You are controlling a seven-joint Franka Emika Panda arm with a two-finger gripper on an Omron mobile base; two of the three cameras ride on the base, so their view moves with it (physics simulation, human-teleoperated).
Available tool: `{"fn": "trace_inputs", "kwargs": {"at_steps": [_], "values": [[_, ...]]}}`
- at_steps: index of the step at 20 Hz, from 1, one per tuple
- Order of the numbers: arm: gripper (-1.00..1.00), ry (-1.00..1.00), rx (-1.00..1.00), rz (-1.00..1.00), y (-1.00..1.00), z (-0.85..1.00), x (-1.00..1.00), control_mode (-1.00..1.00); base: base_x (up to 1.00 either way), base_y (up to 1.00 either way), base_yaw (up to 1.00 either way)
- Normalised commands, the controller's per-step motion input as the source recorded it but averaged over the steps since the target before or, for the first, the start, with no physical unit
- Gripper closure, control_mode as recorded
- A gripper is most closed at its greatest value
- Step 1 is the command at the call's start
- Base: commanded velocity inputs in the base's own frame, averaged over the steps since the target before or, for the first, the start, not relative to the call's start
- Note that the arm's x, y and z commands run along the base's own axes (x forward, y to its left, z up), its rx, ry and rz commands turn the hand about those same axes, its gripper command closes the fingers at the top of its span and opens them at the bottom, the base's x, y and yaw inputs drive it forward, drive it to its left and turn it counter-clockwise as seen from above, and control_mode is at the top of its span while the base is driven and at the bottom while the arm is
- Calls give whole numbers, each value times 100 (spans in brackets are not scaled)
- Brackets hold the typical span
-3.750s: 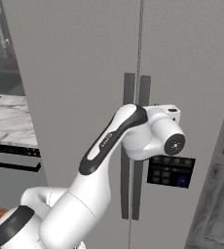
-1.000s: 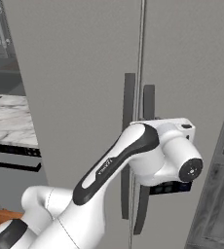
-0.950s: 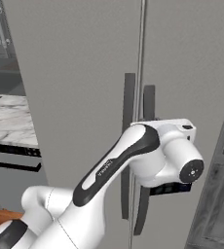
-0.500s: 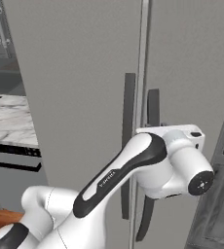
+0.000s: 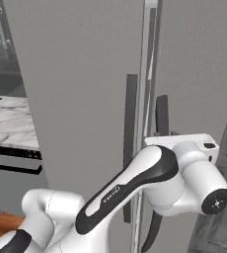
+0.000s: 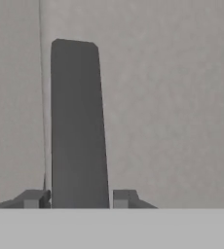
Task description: Open the freezer door, pick up the ice cube tray from the freezer, and place it on the dining counter.
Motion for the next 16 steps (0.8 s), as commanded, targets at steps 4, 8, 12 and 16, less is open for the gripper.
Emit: {"fn": "trace_inputs", "kwargs": {"at_steps": [4,8,12,16], "values": [[100,0,0,-1,-41,0,-31,-100,0,0,0],[100,0,0,-2,-34,0,-28,-100,0,0,0],[100,0,0,-3,-30,0,-28,-100,0,0,0],[100,0,0,-5,-26,0,-26,-100,0,0,0]]}}
